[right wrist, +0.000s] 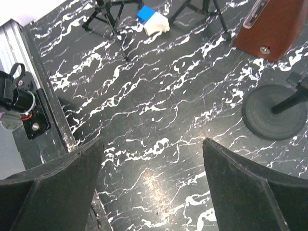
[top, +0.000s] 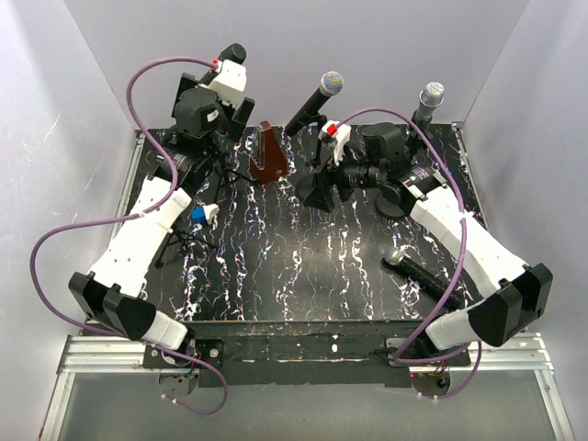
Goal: Remove the microphone from the stand
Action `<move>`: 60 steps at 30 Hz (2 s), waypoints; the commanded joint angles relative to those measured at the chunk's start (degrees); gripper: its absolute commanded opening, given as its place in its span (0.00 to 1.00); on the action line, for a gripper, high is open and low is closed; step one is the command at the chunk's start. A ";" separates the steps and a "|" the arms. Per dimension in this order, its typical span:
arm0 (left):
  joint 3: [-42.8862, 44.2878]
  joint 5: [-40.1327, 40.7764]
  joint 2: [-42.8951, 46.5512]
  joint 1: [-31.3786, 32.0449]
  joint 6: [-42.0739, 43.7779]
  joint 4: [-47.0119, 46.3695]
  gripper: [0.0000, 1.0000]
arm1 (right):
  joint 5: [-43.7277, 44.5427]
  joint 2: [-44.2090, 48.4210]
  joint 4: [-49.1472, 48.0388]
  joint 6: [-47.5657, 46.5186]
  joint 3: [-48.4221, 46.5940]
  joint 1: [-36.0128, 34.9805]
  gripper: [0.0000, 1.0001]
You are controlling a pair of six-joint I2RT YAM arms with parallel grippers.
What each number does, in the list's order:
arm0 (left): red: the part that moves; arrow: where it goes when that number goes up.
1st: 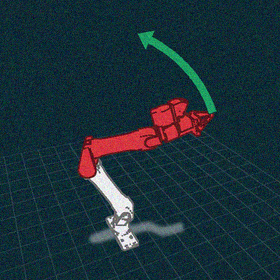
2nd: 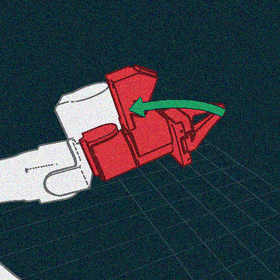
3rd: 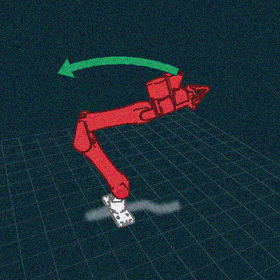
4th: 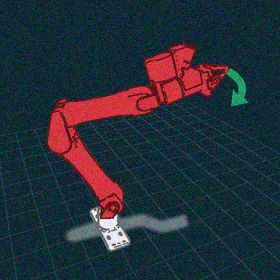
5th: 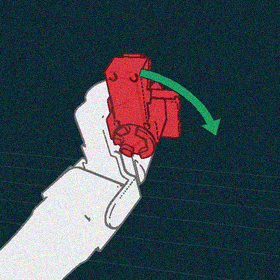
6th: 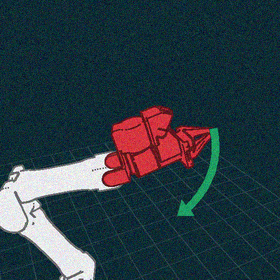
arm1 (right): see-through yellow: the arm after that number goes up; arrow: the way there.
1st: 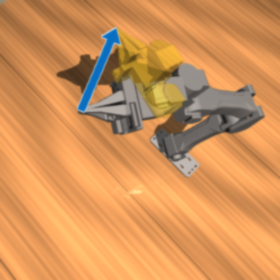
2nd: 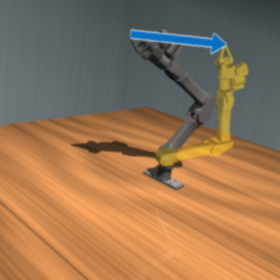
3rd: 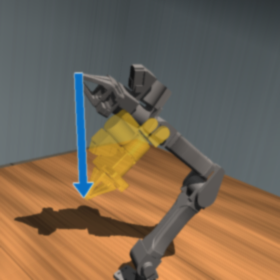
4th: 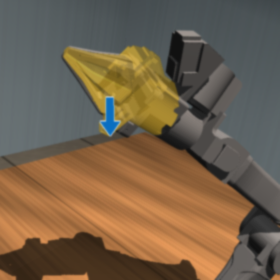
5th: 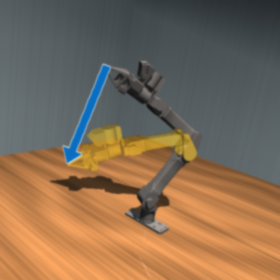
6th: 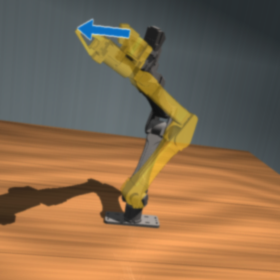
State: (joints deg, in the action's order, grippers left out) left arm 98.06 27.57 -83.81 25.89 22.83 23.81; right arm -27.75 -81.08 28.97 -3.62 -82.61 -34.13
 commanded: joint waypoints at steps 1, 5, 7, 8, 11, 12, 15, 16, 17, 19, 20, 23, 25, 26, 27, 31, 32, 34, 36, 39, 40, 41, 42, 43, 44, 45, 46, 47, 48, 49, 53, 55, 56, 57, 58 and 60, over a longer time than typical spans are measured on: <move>-3.04 -4.37 1.02 -0.49 1.58 -5.51 0.98 | -3.63 2.50 -8.74 1.16 0.78 0.91 0.89; -5.33 -2.18 0.32 -1.19 6.42 -13.77 0.98 | -2.31 3.03 -10.07 0.54 0.43 1.70 0.89; -7.26 -1.47 -0.21 -1.80 9.50 -20.09 0.98 | -2.57 3.64 -11.56 -0.51 2.53 2.05 0.89; -8.49 -0.77 -0.65 -1.98 11.25 -23.34 0.98 | -2.23 3.73 -12.00 -1.04 3.15 2.14 0.89; -6.66 -2.25 -2.93 -3.03 13.11 -27.76 0.98 | -1.95 3.47 -12.27 1.32 3.86 2.75 0.88; -6.74 -3.83 -3.46 -3.56 13.47 -28.73 0.98 | -2.57 3.56 -12.53 1.51 4.38 2.84 0.88; -6.22 -8.13 -4.87 -4.44 16.80 -30.85 0.91 | -3.45 3.56 -14.20 1.77 5.62 2.84 0.88; -5.17 -10.15 -5.48 -4.71 17.59 -29.54 0.87 | -3.37 3.38 -14.64 2.03 5.62 2.84 0.87; -4.12 -12.95 -5.83 -5.32 17.86 -28.22 0.81 | -3.10 3.30 -14.99 2.38 5.62 2.84 0.87; -3.40 -18.14 -5.84 -6.11 18.82 -26.72 0.73 | -2.93 3.56 -15.52 2.56 6.05 2.84 0.87; -3.49 -20.00 -5.84 -6.29 19.87 -26.80 0.69 | -3.10 3.56 -15.61 2.65 6.40 2.84 0.87; -3.58 -22.38 -6.19 -6.46 23.48 -26.36 0.54 | -3.37 3.74 -15.17 2.65 6.93 2.84 0.86; -3.14 -23.17 -6.45 -6.82 24.89 -25.84 0.43 | -3.37 3.73 -15.08 2.56 7.11 2.84 0.86; -2.70 -23.44 -6.63 -6.99 25.24 -25.31 0.36 | -3.37 3.65 -15.08 2.39 7.28 2.84 0.86; -2.18 -23.44 -6.72 -7.08 25.33 -25.13 0.23 | -3.45 3.65 -15.26 2.21 7.46 2.84 0.86; -0.25 -23.96 -6.37 -7.08 24.11 -24.17 0.03 | -4.07 2.77 -15.61 1.95 7.73 2.84 0.85; 0.54 -24.84 -6.45 -7.08 23.50 -22.16 0.00 | -4.50 2.51 -15.70 1.95 7.46 2.84 0.85; 2.56 -27.30 -6.28 -7.08 22.79 -17.42 0.00 | -5.21 1.45 -15.87 2.21 6.76 2.75 0.84; 4.15 -29.83 -6.10 -7.08 21.30 -14.60 0.00 | -5.82 0.31 -16.57 2.82 5.80 2.75 0.84; 4.95 -31.61 -4.96 -7.08 18.49 -11.78 0.00 | -6.70 -1.71 -17.80 3.27 4.04 2.84 0.84; 4.77 -32.40 -4.35 -7.08 17.78 -11.25 0.00 | -6.97 -2.24 -18.07 3.27 3.25 2.84 0.83; 4.25 -33.02 -3.73 -7.08 17.34 -10.81 0.00 | -7.32 -3.20 -18.33 4.74 2.55 2.84 0.83; 3.72 -33.54 -3.12 -7.08 16.81 -10.46 0.00 | -7.58 -3.99 -18.60 5.11 1.76 2.84 0.83; 3.11 -33.98 -2.42 -7.08 16.37 -10.28 0.00 | -7.85 -4.43 -18.95 5.29 1.05 2.84 0.82; 2.49 -34.16 -1.89 -7.08 15.67 -10.28 0.00 | -8.20 -5.05 -19.39 5.55 0.44 2.84 0.82; 2.05 -34.43 -1.45 -7.08 14.71 -10.19 0.00 | -8.37 -5.66 -19.74 5.81 -0.18 2.75 0.82; 1.87 -34.78 -0.83 -7.08 13.66 -9.84 0.00 | -8.81 -6.28 -20.09 6.08 -0.79 2.75 0.82; 2.04 -35.56 -0.31 -7.08 12.43 -9.49 0.00 | -9.34 -6.89 -20.79 6.34 -1.32 2.75 0.82; 2.05 -36.61 0.13 -6.99 11.37 -8.96 0.00 | -9.86 -7.34 -21.41 6.60 -1.85 2.58 0.82; 2.05 -37.50 0.75 -7.08 10.32 -8.44 0.00 | -10.48 -7.77 -22.28 6.78 -2.20 2.58 0.82; 0.29 -41.36 3.65 -7.08 6.80 -7.56 0.00 | -11.63 -8.92 -26.59 7.92 -2.56 1.96 0.82; -0.94 -43.30 5.32 -6.99 5.13 -7.38 0.00 | -11.71 -9.88 -28.35 8.97 -3.08 1.52 0.82; -1.64 -44.44 6.02 -7.08 4.51 -7.29 0.00 | -11.80 -10.41 -28.44 9.50 -3.61 1.26 0.82; -2.25 -45.23 6.64 -7.08 3.55 -7.12 0.00 | -11.98 -10.85 -28.44 9.85 -3.87 1.00 0.82; -2.61 -46.46 7.34 -7.08 2.75 -6.85 0.00 | -12.24 -11.38 -30.27 10.21 -4.22 0.82 0.82; -3.75 -48.74 8.48 -6.99 1.26 -6.41 0.00 | -13.29 -12.43 -31.34 10.82 -4.66 0.21 0.82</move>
State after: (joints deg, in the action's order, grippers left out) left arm 95.37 -14.59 -80.51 18.76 29.32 18.76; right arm -38.37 -91.57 3.88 4.84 -84.18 -32.75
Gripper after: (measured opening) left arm 0.335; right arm 0.818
